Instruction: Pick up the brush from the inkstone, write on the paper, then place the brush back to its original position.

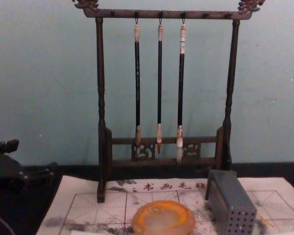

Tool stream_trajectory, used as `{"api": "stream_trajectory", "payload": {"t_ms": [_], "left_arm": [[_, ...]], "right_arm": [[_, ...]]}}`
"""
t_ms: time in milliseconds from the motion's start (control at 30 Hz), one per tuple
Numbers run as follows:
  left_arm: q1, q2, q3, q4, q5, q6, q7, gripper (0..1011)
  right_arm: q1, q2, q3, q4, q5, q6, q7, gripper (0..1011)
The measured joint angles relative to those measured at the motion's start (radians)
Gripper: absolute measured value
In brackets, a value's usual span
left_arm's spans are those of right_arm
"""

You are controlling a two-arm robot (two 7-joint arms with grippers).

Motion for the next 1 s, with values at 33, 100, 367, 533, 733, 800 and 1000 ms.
{"api": "stream_trajectory", "payload": {"t_ms": [33,100,367,533,733,800,1000], "left_arm": [[0.0,0.0,0.0,0.0,0.0,0.0,0.0,1001],[0.0,0.0,0.0,0.0,0.0,0.0,0.0,1001],[0.0,0.0,0.0,0.0,0.0,0.0,0.0,1001],[0.0,0.0,0.0,0.0,0.0,0.0,0.0,1001],[0.0,0.0,0.0,0.0,0.0,0.0,0.0,1001],[0.0,0.0,0.0,0.0,0.0,0.0,0.0,1001],[0.0,0.0,0.0,0.0,0.0,0.0,0.0,1001]], "right_arm": [[0.004,0.0,-0.005,0.004,-0.004,0.001,0.0,181],[0.007,-0.001,-0.009,0.007,-0.008,0.001,0.0,181],[0.014,-0.003,-0.021,0.021,-0.022,0.001,-0.01,181],[0.01,0.002,-0.019,0.02,-0.026,-0.001,-0.021,181],[0.001,0.008,-0.009,0.018,-0.028,-0.004,-0.03,181],[-0.003,0.011,-0.005,0.017,-0.028,-0.006,-0.034,181],[-0.012,0.014,0.007,0.014,-0.029,-0.013,-0.044,181]]}}
